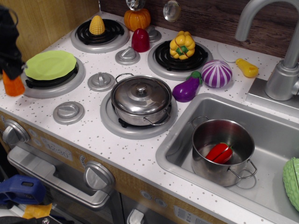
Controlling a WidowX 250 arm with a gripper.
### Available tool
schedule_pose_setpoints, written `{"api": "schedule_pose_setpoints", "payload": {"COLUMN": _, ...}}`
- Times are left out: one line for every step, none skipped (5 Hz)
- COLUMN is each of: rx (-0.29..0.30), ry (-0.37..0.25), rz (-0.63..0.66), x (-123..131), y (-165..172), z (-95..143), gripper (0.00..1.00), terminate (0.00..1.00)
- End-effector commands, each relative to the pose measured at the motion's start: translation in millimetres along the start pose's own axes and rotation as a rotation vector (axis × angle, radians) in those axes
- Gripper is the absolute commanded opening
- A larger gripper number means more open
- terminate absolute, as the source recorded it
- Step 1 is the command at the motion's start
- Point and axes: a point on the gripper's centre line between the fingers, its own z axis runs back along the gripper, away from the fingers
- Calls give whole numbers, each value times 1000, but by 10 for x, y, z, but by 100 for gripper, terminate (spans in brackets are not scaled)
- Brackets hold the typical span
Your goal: Put carrot on plate
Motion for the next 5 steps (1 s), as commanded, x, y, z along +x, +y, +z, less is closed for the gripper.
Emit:
{"api": "schedule_pose_setpoints", "payload": {"rx": 120, "ry": -126, "rz": -58, "x": 361, "y": 158, "z": 325, "gripper": 0, "terminate": 0}}
{"api": "schedule_pose_setpoints", "payload": {"rx": 105, "ry": -190, "rz": -102, "x": 567, "y": 231, "z": 244, "gripper": 0, "terminate": 0}}
{"api": "schedule_pose_setpoints", "payload": {"rx": 76, "ry": -235, "rz": -134, "x": 672, "y": 285, "z": 116, "gripper": 0, "terminate": 0}}
{"api": "schedule_pose_setpoints", "payload": {"rx": 60, "ry": -255, "rz": -153, "x": 733, "y": 277, "z": 59, "gripper": 0, "terminate": 0}}
{"api": "schedule_pose_setpoints", "payload": {"rx": 14, "ry": -248, "rz": -152, "x": 742, "y": 260, "z": 9, "gripper": 0, "terminate": 0}}
